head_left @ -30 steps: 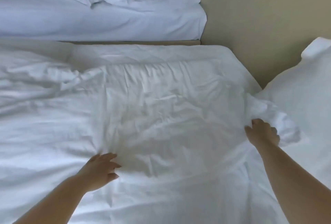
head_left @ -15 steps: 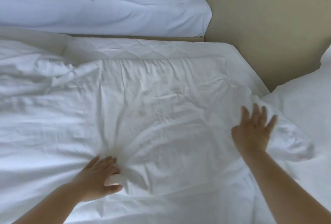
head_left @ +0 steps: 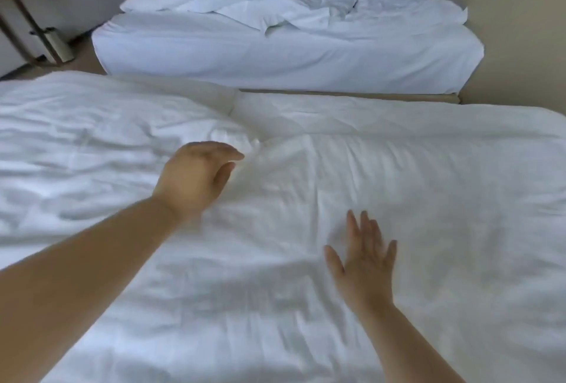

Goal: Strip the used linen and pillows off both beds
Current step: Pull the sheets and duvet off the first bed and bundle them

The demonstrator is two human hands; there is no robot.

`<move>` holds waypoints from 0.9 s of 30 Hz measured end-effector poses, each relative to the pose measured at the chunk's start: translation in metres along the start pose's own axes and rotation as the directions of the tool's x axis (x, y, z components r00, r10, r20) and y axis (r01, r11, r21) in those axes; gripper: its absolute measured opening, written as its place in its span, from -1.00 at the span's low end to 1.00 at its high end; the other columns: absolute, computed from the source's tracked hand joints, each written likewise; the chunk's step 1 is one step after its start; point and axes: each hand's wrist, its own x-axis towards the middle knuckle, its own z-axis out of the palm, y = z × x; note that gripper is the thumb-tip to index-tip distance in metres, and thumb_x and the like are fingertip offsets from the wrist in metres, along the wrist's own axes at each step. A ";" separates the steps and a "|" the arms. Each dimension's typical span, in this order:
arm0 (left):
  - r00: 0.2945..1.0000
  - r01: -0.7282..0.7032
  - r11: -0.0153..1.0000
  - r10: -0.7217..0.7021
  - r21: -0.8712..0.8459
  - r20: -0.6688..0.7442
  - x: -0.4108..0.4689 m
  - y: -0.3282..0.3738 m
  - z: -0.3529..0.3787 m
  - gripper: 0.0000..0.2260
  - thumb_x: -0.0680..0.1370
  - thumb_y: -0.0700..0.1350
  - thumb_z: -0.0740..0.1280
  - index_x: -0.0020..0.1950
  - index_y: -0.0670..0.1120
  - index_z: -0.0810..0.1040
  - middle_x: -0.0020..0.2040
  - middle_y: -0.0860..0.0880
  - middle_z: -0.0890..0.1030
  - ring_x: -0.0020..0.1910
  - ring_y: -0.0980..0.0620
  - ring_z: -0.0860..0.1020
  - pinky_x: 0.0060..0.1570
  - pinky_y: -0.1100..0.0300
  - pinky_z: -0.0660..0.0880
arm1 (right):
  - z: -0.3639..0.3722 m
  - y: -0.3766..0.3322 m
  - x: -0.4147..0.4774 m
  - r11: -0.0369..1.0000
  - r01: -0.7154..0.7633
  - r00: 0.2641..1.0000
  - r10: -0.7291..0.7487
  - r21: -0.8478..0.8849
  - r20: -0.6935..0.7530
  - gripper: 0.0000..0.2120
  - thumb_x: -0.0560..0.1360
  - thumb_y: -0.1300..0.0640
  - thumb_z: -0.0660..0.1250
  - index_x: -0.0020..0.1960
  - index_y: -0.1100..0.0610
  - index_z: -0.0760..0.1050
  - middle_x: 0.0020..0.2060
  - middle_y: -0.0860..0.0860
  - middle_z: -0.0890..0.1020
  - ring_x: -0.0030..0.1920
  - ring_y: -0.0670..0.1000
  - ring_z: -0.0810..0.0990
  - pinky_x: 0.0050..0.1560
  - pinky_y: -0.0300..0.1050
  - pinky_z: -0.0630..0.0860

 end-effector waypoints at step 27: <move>0.997 0.032 0.852 -0.062 0.522 0.041 0.154 -0.195 0.103 -0.68 0.59 -0.08 0.17 -0.03 -0.30 0.60 -0.07 -0.36 0.60 0.03 -0.27 0.51 0.15 0.03 0.17 | 0.102 -0.035 0.111 0.957 -0.058 0.993 0.026 -0.283 -0.114 -0.37 0.54 -0.28 -0.29 0.35 0.06 0.26 0.35 0.16 0.32 0.33 0.19 0.25 0.25 0.35 0.03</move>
